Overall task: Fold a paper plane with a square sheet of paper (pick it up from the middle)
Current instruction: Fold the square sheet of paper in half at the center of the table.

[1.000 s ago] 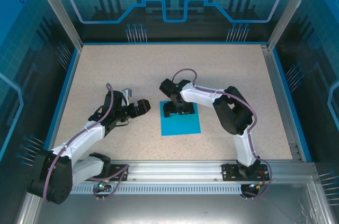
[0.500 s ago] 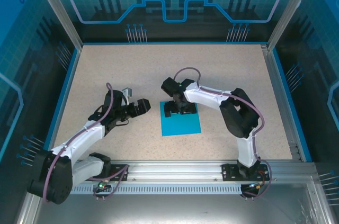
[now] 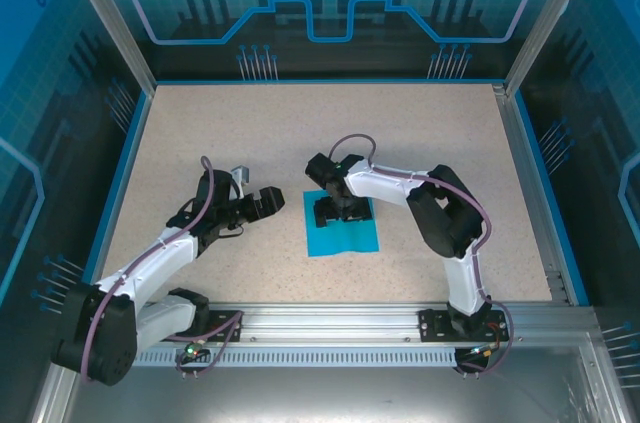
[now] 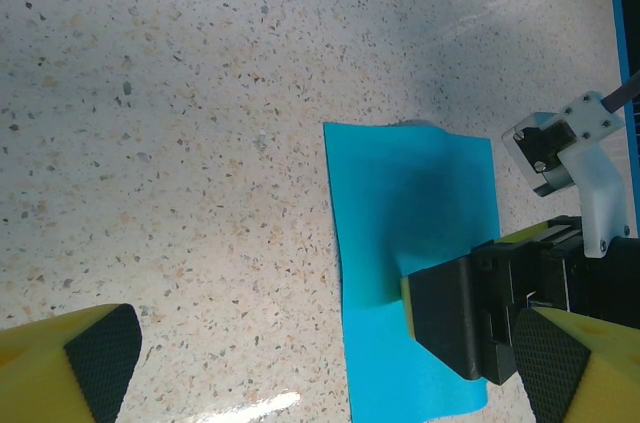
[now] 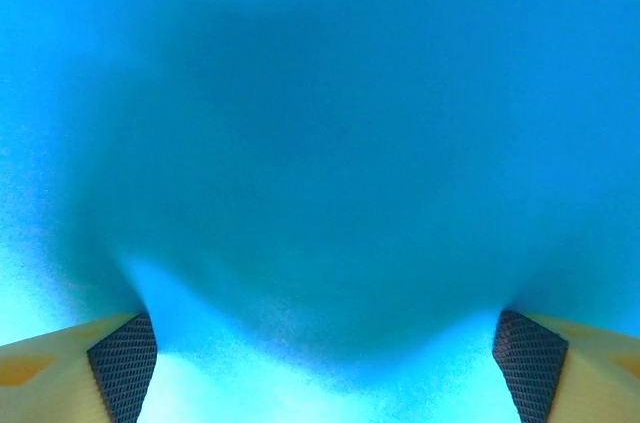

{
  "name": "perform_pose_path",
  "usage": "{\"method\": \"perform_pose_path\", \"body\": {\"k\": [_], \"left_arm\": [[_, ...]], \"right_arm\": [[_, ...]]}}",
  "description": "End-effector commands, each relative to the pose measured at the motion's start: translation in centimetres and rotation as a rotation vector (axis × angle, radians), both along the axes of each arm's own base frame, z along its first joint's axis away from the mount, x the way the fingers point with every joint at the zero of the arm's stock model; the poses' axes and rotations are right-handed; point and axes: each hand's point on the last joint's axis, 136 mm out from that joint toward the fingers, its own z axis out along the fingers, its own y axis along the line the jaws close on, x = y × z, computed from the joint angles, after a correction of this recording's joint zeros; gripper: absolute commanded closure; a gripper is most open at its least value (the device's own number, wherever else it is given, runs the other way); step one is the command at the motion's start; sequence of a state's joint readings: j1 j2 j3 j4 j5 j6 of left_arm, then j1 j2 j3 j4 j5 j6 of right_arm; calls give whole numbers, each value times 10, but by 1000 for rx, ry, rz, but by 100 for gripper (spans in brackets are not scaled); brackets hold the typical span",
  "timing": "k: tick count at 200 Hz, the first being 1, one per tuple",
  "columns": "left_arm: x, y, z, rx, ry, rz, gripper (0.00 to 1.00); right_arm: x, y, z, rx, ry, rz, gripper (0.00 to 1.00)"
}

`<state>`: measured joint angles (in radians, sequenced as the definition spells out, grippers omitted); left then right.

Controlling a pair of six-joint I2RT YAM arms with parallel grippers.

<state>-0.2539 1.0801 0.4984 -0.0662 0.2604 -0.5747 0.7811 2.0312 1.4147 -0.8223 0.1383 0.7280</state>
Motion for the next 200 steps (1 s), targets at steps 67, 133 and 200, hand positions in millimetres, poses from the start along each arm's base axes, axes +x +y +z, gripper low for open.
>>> {"method": "perform_pose_path", "body": {"k": [67, 133, 200], "left_arm": [[1, -6, 12, -6, -18, -38, 1], [6, -9, 17, -26, -18, -33, 1], [14, -36, 40, -187, 9, -74, 1]], "right_arm": [[1, 15, 9, 61, 6, 45, 44], [11, 56, 67, 478, -31, 62, 65], [39, 77, 94, 1091, 33, -80, 63]]}}
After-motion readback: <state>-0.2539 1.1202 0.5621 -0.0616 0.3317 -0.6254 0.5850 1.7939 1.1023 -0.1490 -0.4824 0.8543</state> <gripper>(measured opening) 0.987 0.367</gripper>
